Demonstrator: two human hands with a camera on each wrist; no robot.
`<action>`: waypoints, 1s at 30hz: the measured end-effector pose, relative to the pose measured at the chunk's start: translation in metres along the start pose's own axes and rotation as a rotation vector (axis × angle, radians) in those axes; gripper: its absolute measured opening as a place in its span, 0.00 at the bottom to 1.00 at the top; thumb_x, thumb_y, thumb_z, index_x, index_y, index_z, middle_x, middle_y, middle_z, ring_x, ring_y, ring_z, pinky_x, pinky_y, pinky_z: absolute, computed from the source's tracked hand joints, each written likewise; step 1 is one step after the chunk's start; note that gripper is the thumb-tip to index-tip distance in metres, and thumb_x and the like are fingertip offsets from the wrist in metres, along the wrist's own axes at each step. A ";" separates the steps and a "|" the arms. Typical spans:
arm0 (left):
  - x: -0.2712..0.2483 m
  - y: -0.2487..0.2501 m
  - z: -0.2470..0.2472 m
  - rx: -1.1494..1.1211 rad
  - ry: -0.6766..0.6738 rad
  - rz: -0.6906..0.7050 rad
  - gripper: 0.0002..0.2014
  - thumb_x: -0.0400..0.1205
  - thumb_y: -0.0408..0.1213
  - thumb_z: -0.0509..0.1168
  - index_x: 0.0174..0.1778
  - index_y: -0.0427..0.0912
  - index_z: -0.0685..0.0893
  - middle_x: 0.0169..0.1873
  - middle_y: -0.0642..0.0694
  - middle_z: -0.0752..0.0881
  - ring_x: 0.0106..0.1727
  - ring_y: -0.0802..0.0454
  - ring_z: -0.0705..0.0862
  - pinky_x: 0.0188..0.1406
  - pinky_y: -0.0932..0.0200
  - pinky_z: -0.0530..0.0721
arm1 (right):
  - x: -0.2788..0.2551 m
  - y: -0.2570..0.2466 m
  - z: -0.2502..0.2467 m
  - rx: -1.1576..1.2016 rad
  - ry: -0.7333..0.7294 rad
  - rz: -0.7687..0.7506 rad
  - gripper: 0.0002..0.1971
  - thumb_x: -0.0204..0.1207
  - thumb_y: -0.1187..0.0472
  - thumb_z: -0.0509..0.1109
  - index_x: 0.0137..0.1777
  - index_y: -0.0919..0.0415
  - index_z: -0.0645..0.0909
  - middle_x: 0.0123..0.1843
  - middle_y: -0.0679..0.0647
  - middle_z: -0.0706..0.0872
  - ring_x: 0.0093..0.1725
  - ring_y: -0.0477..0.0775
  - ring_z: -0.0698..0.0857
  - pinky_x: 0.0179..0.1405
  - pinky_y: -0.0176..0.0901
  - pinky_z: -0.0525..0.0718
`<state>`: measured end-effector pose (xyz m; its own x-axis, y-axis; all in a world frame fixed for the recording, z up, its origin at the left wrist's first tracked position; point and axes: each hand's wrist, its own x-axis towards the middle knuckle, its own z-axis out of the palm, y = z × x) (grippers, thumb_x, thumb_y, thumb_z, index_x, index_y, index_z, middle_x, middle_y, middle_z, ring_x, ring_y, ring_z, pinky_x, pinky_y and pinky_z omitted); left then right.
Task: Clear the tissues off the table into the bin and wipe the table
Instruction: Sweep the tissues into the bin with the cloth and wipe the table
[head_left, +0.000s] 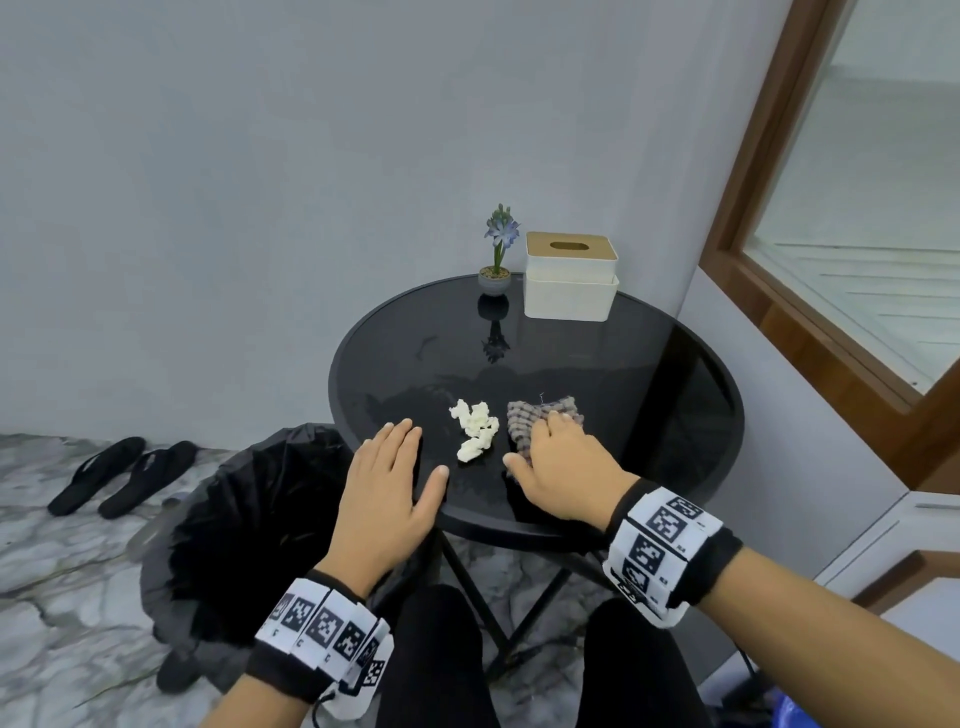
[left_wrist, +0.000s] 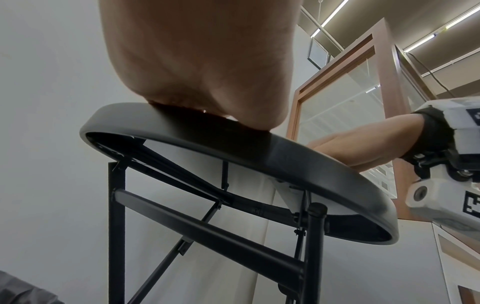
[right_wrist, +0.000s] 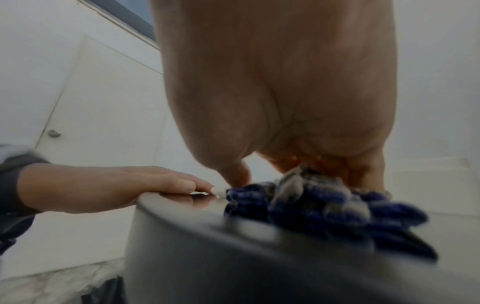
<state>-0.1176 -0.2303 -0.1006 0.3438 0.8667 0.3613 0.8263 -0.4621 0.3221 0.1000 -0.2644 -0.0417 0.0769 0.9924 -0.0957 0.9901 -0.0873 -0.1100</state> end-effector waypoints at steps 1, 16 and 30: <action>0.000 -0.001 0.000 -0.004 -0.006 0.002 0.37 0.83 0.62 0.45 0.81 0.40 0.69 0.82 0.46 0.67 0.85 0.48 0.60 0.83 0.53 0.50 | -0.002 0.001 0.003 0.004 0.035 0.001 0.33 0.84 0.42 0.51 0.76 0.70 0.66 0.78 0.67 0.68 0.79 0.66 0.65 0.74 0.57 0.69; -0.004 -0.009 -0.004 -0.117 0.025 0.019 0.38 0.82 0.62 0.51 0.83 0.41 0.64 0.83 0.47 0.65 0.84 0.52 0.59 0.83 0.57 0.50 | 0.025 -0.071 0.017 0.255 -0.012 0.124 0.34 0.86 0.53 0.48 0.83 0.74 0.43 0.86 0.70 0.42 0.86 0.67 0.40 0.84 0.59 0.41; -0.024 -0.049 -0.020 -0.362 0.079 -0.185 0.38 0.81 0.60 0.62 0.85 0.47 0.60 0.85 0.54 0.58 0.85 0.61 0.52 0.80 0.64 0.52 | 0.073 -0.142 0.011 0.212 -0.071 0.060 0.36 0.82 0.61 0.60 0.83 0.73 0.46 0.86 0.69 0.45 0.86 0.65 0.41 0.85 0.57 0.45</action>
<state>-0.1752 -0.2328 -0.1072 0.1576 0.9307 0.3302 0.6557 -0.3486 0.6697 -0.0365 -0.1803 -0.0437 0.1195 0.9770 -0.1766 0.9365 -0.1700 -0.3067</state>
